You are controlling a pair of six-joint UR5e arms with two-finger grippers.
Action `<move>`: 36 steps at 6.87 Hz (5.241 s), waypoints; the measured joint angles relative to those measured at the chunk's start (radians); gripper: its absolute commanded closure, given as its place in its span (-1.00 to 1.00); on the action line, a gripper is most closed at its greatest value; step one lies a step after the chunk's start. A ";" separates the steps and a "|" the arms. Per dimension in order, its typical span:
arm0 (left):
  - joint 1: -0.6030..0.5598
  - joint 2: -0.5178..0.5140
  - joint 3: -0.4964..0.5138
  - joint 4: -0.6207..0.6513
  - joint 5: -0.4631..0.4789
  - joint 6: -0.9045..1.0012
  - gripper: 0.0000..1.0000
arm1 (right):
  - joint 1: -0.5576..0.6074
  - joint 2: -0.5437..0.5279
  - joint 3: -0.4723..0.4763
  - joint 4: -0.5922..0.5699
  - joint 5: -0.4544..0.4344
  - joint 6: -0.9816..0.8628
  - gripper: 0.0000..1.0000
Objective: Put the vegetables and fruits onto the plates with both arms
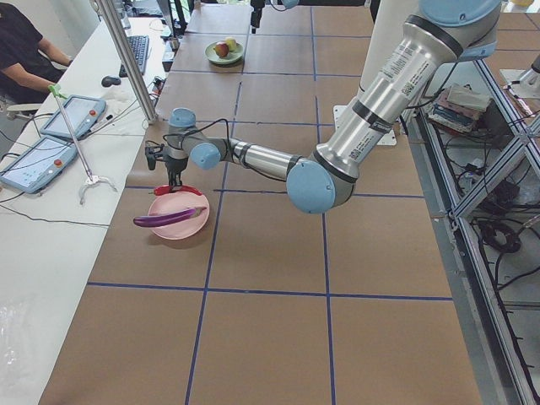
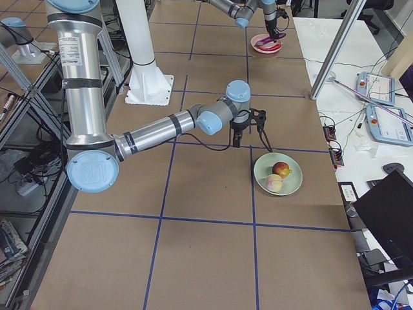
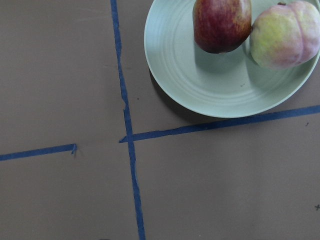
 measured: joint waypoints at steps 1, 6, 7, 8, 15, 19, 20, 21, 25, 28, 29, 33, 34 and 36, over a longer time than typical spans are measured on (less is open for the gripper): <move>-0.014 0.005 0.003 -0.018 -0.001 0.034 -1.00 | 0.000 -0.022 0.026 0.000 0.007 0.005 -1.00; -0.036 0.390 -0.585 0.050 -0.192 0.115 -1.00 | 0.117 -0.146 0.031 -0.033 0.016 -0.224 -1.00; -0.040 0.476 -0.745 0.160 -0.202 0.211 -1.00 | 0.193 -0.180 0.029 -0.100 0.017 -0.410 -1.00; -0.060 0.559 -0.895 0.308 -0.208 0.388 -1.00 | 0.286 -0.206 0.033 -0.198 0.017 -0.616 -1.00; -0.457 0.954 -1.049 0.619 -0.519 1.294 -1.00 | 0.514 -0.305 0.064 -0.545 0.040 -1.170 -1.00; -0.629 0.957 -0.939 0.671 -0.526 1.491 -1.00 | 0.515 -0.370 0.113 -0.539 0.065 -1.173 -1.00; -0.632 0.962 -0.936 0.693 -0.525 1.494 -1.00 | 0.514 -0.373 0.119 -0.538 0.065 -1.171 -1.00; -0.633 0.970 -0.926 0.711 -0.522 1.495 -1.00 | 0.514 -0.374 0.124 -0.538 0.065 -1.171 -1.00; -0.617 0.975 -0.897 0.718 -0.516 1.417 -1.00 | 0.498 -0.379 0.114 -0.541 0.052 -1.172 -1.00; -0.554 0.957 -0.874 0.714 -0.520 1.337 -1.00 | 0.497 -0.387 0.111 -0.540 0.052 -1.172 -1.00; -0.528 0.950 -0.865 0.710 -0.519 1.304 -1.00 | 0.495 -0.388 0.111 -0.539 0.052 -1.169 -1.00; -0.510 0.945 -0.825 0.614 -0.520 1.283 -1.00 | 0.492 -0.389 0.109 -0.512 0.030 -1.160 -1.00; -0.509 0.942 -0.812 0.569 -0.524 1.283 -1.00 | 0.492 -0.390 0.109 -0.505 0.022 -1.160 -1.00; -0.509 0.940 -0.796 0.507 -0.506 1.281 -1.00 | 0.492 -0.400 0.109 -0.501 0.011 -1.159 -1.00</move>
